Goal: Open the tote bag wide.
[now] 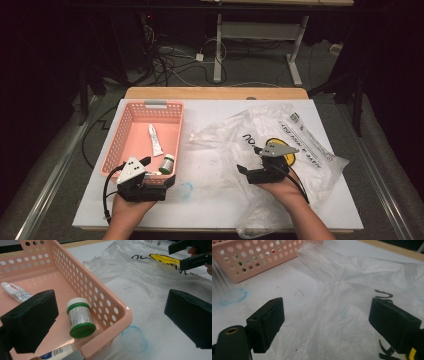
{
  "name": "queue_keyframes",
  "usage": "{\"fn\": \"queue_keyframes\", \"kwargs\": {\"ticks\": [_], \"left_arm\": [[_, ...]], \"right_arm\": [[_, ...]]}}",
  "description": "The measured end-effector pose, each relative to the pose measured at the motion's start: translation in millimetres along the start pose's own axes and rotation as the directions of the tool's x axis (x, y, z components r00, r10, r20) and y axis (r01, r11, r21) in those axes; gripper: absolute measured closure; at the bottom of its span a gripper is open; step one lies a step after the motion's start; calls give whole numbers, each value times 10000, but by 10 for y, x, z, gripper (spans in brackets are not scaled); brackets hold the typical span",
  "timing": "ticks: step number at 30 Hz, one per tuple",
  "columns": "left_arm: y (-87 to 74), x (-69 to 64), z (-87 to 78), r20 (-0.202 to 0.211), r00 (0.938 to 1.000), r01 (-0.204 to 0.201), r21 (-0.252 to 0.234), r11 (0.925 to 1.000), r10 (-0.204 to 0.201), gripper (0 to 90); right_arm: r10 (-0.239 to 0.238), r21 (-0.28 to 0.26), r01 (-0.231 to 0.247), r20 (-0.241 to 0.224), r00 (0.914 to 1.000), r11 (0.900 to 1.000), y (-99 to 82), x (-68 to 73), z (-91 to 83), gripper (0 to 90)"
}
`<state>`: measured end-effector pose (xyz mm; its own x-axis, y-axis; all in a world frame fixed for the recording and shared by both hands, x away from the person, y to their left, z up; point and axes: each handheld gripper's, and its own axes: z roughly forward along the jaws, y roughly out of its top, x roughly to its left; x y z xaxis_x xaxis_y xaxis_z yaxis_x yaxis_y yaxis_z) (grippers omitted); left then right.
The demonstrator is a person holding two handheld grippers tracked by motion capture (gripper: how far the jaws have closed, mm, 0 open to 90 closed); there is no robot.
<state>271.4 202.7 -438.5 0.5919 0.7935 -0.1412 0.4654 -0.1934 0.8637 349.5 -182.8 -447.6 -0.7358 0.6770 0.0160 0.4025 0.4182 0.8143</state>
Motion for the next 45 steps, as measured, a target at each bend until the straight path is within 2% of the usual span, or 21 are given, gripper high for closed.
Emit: {"fn": "queue_keyframes", "kwargs": {"ticks": [4, 10, 15, 23, 32, 38, 45], "left_arm": [[-5, -21, 1, 40, 10000, -58, 45, 10000, 58, 0], [4, -37, 19, 137, 9998, -161, 79, 9998, 160, 0], [10, -47, 36, 229, 9995, -206, 86, 9998, 204, 0], [14, -51, 41, 284, 9993, -250, 91, 9996, 247, 0], [12, -50, 45, 289, 9993, -246, 124, 9996, 242, 0], [11, -47, 51, 288, 9993, -256, 153, 9996, 252, 0], [10, -44, 48, 279, 9993, -256, 172, 9995, 252, 0]], "right_arm": [[-201, 654, 209, -135, 9997, 9976, -85, 42, 72, 141], [-572, 1357, 572, -38, 9984, 9891, -200, 69, 135, 147], [-648, 1677, 636, 17, 9979, 9838, -249, 65, 166, 149], [-487, 2078, 486, -45, 9988, 9770, -331, 12, 238, 193], [-117, 1772, 136, -118, 9999, 9841, -335, -36, 198, 361], [137, 1615, -108, -169, 9998, 9868, -334, -82, 159, 547], [211, 1635, -187, -130, 9997, 9864, -350, -134, 163, 702]]}}
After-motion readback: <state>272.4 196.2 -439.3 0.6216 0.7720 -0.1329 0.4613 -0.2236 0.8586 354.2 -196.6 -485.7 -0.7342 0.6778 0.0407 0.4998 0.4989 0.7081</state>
